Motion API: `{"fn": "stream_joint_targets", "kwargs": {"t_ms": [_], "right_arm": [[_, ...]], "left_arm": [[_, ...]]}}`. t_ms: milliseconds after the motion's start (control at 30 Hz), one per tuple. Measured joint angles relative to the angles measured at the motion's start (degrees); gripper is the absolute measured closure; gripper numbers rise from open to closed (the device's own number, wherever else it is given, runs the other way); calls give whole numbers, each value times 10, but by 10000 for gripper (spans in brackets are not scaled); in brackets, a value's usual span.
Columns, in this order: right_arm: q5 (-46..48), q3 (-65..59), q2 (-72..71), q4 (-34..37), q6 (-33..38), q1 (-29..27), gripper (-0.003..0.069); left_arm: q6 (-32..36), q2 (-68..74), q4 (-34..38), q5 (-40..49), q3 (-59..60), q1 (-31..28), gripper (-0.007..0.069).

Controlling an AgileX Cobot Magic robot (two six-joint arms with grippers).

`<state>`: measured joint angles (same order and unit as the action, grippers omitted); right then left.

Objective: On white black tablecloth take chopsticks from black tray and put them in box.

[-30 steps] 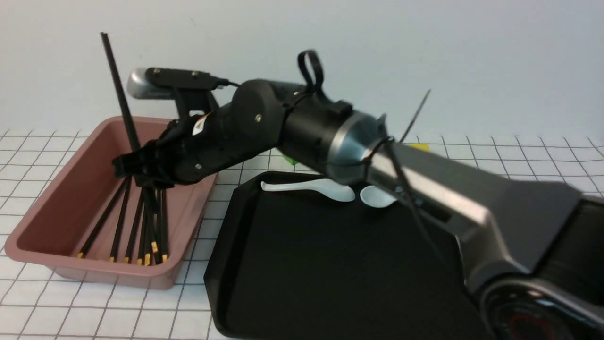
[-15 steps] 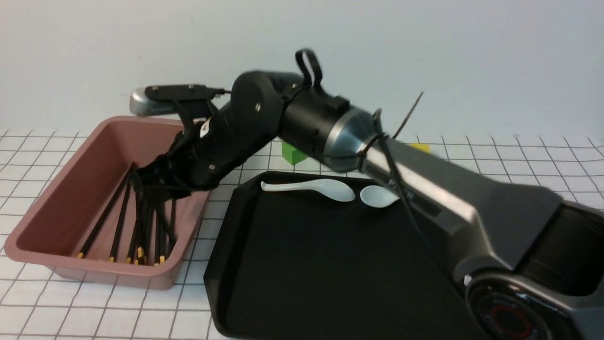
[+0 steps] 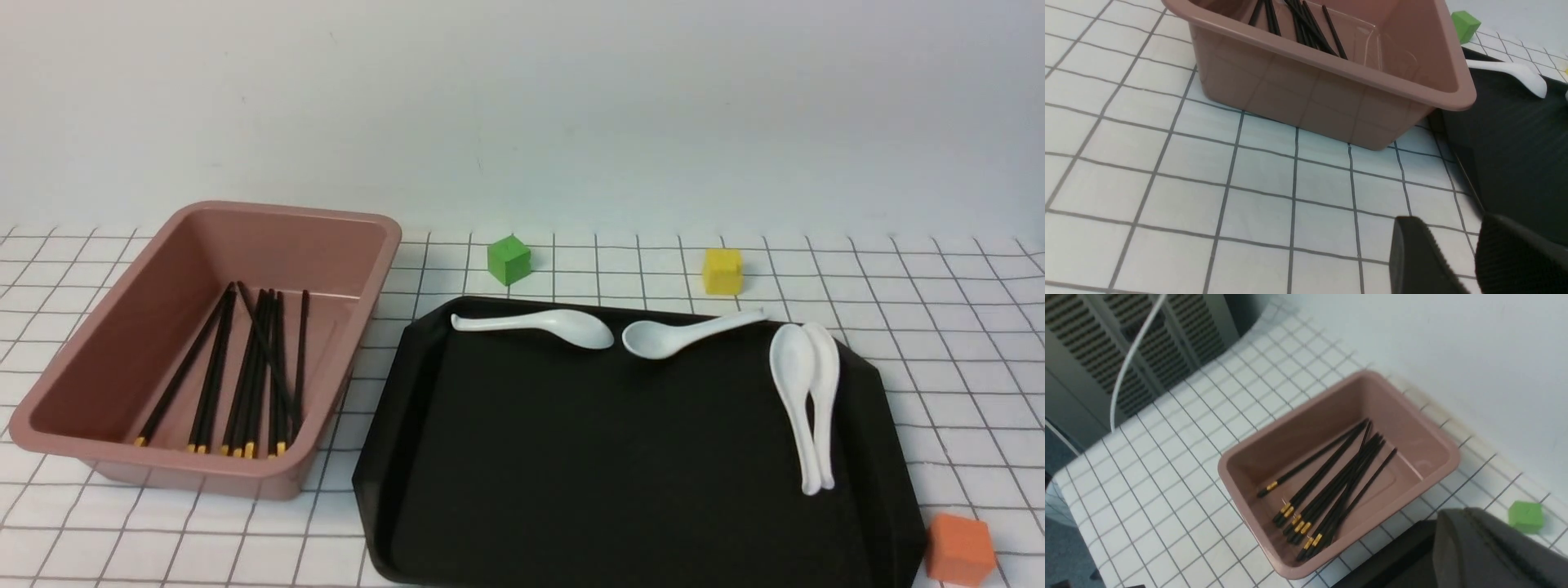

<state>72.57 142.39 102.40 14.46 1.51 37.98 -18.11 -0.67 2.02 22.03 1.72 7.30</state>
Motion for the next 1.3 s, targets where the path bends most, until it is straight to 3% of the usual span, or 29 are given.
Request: {"fn": "stream_joint_targets", "kwargs": {"t_ms": [133, 467, 533, 667, 700, 800, 1000, 1300], "right_arm": [[0, -98, -98, -11, 0, 0, 671], [-36, -600, -434, -76, 0, 0, 667], [-100, -723, -508, -78, 0, 0, 667], [-333, -1006, -658, -78, -1, 0, 664], [-345, -1006, -663, -78, -1, 0, 664], [-536, -1172, -719, -70, -3, 0, 663], [-702, -1274, -732, -58, -4, 0, 658], [-719, -1317, -732, -57, -5, 0, 655]], "left_arm": [[0, 0, 0, 0, 0, 0, 385], [0, 0, 0, 0, 0, 0, 385], [0, 0, 0, 0, 0, 0, 385], [0, 0, 0, 0, 0, 0, 385], [0, 0, 0, 0, 0, 0, 385], [0, 0, 0, 0, 0, 0, 385], [0, 0, 0, 0, 0, 0, 385], [0, 0, 0, 0, 0, 0, 386]]}}
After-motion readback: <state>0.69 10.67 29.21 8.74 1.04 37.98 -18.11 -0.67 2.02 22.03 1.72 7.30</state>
